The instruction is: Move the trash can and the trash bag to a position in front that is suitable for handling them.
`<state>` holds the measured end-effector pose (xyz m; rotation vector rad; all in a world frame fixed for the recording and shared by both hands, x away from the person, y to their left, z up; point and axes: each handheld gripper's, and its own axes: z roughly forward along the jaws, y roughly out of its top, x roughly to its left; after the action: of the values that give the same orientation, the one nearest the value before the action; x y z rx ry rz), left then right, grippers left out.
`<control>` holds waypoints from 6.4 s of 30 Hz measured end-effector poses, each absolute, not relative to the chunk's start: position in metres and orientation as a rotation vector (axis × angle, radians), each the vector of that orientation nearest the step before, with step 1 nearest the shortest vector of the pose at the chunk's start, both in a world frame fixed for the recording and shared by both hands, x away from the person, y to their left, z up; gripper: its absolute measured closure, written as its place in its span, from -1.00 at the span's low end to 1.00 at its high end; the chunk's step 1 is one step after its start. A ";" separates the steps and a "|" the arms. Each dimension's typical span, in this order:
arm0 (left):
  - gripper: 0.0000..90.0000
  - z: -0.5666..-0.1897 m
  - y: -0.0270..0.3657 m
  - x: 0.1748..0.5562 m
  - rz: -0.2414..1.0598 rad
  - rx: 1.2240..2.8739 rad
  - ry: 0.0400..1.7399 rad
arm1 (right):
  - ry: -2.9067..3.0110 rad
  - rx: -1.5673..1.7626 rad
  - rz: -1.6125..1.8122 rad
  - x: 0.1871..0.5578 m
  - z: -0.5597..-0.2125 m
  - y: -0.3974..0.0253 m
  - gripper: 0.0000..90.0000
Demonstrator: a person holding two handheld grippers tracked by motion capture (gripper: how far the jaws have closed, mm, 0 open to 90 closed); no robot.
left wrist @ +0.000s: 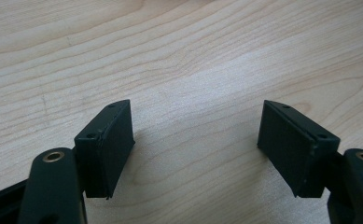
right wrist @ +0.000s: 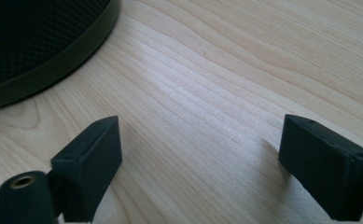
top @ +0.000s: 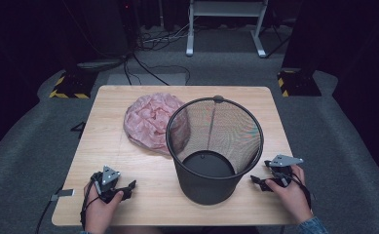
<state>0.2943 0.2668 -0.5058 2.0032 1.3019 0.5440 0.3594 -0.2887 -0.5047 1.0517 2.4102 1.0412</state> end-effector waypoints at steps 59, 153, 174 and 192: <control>-0.41 -0.466 0.213 0.344 0.596 1.970 1.084 | 2.354 1.057 1.119 0.353 -0.488 -0.248 -0.47; -0.44 -0.431 0.255 0.318 0.639 1.934 1.097 | 2.353 1.100 1.043 0.342 -0.505 -0.266 -0.49; -0.56 -0.497 0.259 0.357 0.517 2.058 1.265 | 2.358 1.094 1.046 0.341 -0.505 -0.266 -0.49; -0.67 -0.506 0.253 0.358 0.529 2.036 1.294 | 2.364 1.083 1.048 0.340 -0.505 -0.266 -0.49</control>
<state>0.3582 0.2534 -0.5056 2.0364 1.2944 0.5290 0.3400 -0.2661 -0.5047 1.0828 2.3637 1.0483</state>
